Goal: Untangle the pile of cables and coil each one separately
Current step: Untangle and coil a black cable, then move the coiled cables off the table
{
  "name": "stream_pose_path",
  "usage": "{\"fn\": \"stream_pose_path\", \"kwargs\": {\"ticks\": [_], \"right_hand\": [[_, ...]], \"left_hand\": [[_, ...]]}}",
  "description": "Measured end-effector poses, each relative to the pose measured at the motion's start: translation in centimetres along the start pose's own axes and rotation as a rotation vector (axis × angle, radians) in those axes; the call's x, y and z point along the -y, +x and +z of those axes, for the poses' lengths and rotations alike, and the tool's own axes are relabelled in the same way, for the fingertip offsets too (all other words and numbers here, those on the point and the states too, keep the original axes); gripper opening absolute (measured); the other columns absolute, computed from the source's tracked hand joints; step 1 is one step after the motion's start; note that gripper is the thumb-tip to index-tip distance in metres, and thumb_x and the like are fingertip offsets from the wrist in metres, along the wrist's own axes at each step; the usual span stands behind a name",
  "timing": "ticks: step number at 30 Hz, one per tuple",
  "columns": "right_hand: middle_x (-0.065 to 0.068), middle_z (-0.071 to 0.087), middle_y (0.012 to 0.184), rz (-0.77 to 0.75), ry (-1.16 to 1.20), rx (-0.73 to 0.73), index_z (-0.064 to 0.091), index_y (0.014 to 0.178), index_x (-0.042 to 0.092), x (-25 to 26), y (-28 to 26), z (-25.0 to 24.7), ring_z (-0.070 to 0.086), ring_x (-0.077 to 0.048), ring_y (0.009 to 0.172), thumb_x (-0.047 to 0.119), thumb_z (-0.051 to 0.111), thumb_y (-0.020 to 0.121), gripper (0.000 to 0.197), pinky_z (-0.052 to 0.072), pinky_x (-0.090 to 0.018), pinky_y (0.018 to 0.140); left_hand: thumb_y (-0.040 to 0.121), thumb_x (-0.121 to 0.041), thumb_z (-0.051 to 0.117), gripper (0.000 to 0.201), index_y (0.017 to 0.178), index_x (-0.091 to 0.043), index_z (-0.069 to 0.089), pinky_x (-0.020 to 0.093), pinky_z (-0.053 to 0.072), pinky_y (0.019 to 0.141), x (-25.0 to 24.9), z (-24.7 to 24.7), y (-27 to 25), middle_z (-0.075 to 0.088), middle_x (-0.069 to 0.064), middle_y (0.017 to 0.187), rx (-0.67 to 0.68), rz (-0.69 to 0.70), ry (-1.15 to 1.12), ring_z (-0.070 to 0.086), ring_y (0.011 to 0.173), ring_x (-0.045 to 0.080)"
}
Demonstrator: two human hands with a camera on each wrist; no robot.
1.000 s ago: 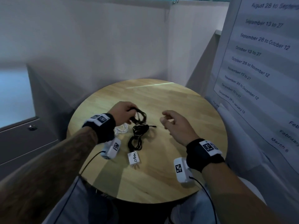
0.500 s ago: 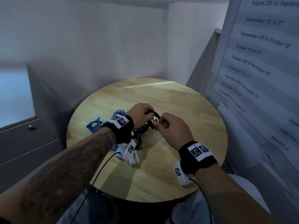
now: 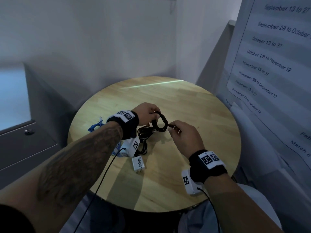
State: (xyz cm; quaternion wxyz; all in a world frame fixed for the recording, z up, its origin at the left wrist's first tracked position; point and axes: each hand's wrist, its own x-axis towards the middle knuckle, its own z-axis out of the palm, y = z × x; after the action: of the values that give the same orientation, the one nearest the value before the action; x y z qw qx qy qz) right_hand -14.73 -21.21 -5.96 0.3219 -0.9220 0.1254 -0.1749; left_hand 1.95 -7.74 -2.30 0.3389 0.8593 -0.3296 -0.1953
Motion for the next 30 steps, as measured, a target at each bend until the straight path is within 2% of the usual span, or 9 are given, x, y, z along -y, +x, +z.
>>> {"fn": "stream_pose_path", "kwargs": {"ticks": [3,10,12,14,17,21,23,26,30], "right_hand": [[0.009,0.065,0.089,0.157,0.007,0.215,0.056,0.130,0.029,-1.5,-0.2,0.6,0.062,-0.015,0.082,0.037,0.063,0.093,0.038,0.050,-0.031,0.074],[0.005,0.065,0.108,0.082,-0.073,0.674,0.061,0.117,0.028,-0.9,-0.9,1.9,0.063,-0.017,0.094,0.047,0.059,0.094,0.030,0.054,-0.035,0.083],[0.004,0.065,0.110,0.046,-0.092,0.722,0.061,0.115,0.027,-0.6,-1.1,2.3,0.062,-0.018,0.096,0.048,0.058,0.095,0.030,0.054,-0.036,0.085],[0.005,0.065,0.110,0.033,-0.091,0.729,0.061,0.116,0.026,-0.4,-1.1,2.4,0.062,-0.018,0.097,0.049,0.057,0.095,0.031,0.054,-0.037,0.086],[0.005,0.065,0.109,0.027,-0.082,0.727,0.062,0.117,0.027,0.3,-1.7,2.1,0.062,-0.017,0.096,0.048,0.057,0.096,0.030,0.054,-0.036,0.086],[0.008,0.065,0.101,0.034,-0.023,0.683,0.063,0.111,0.031,1.6,-3.2,2.0,0.062,-0.013,0.092,0.047,0.059,0.095,0.023,0.053,-0.034,0.083],[0.011,0.066,0.094,-0.001,0.006,0.611,0.065,0.108,0.032,2.6,-4.8,2.4,0.063,-0.009,0.085,0.043,0.062,0.094,0.018,0.053,-0.033,0.080],[0.013,0.065,0.077,-0.079,0.084,0.510,0.067,0.106,0.031,4.5,-8.9,3.9,0.058,0.002,0.068,0.033,0.064,0.093,0.014,0.047,-0.021,0.069],[0.014,0.065,0.082,-0.258,0.041,0.565,0.067,0.110,0.030,8.0,-14.3,7.4,0.057,-0.002,0.073,0.033,0.064,0.092,0.019,0.049,-0.025,0.075]], "left_hand": [[0.096,-0.018,0.059,0.019,0.112,-0.011,0.066,0.040,0.061,0.072,0.4,-0.6,3.0,0.068,0.008,0.098,-0.057,-0.086,0.085,0.069,0.080,0.023],[0.090,-0.025,0.063,0.019,0.097,-0.008,0.068,0.035,0.052,0.078,3.3,-0.1,8.4,0.066,0.011,0.096,-0.076,-0.341,0.513,0.061,0.083,0.028],[0.089,-0.025,0.062,0.016,0.081,-0.012,0.061,0.030,0.047,0.072,4.3,0.4,9.2,0.061,0.005,0.080,-0.042,-0.412,0.592,0.056,0.077,0.024],[0.090,-0.028,0.062,0.029,0.066,-0.015,0.052,0.029,0.043,0.069,4.9,0.6,9.6,0.051,0.000,0.067,-0.016,-0.449,0.616,0.053,0.074,0.023],[0.092,-0.029,0.060,0.028,0.070,-0.014,0.052,0.029,0.042,0.073,4.6,-0.2,8.7,0.049,-0.001,0.070,-0.020,-0.450,0.569,0.051,0.080,0.022],[0.095,-0.033,0.059,0.033,0.105,-0.002,0.064,0.034,0.046,0.090,2.2,-4.2,4.3,0.065,0.015,0.115,-0.160,-0.303,0.368,0.059,0.100,0.029],[0.093,-0.029,0.062,0.030,0.106,-0.004,0.068,0.035,0.049,0.091,1.5,-7.1,0.2,0.067,0.015,0.109,-0.301,-0.207,0.139,0.062,0.101,0.030],[0.093,-0.019,0.063,0.010,0.095,-0.010,0.063,0.027,0.044,0.065,2.3,-11.0,-7.1,0.061,0.007,0.078,-0.554,-0.124,-0.161,0.058,0.072,0.022],[0.092,-0.017,0.062,0.013,0.102,-0.011,0.067,0.019,0.044,0.067,6.5,-15.1,-18.5,0.063,0.001,0.085,-0.882,-0.160,-0.236,0.057,0.075,0.014]]}}
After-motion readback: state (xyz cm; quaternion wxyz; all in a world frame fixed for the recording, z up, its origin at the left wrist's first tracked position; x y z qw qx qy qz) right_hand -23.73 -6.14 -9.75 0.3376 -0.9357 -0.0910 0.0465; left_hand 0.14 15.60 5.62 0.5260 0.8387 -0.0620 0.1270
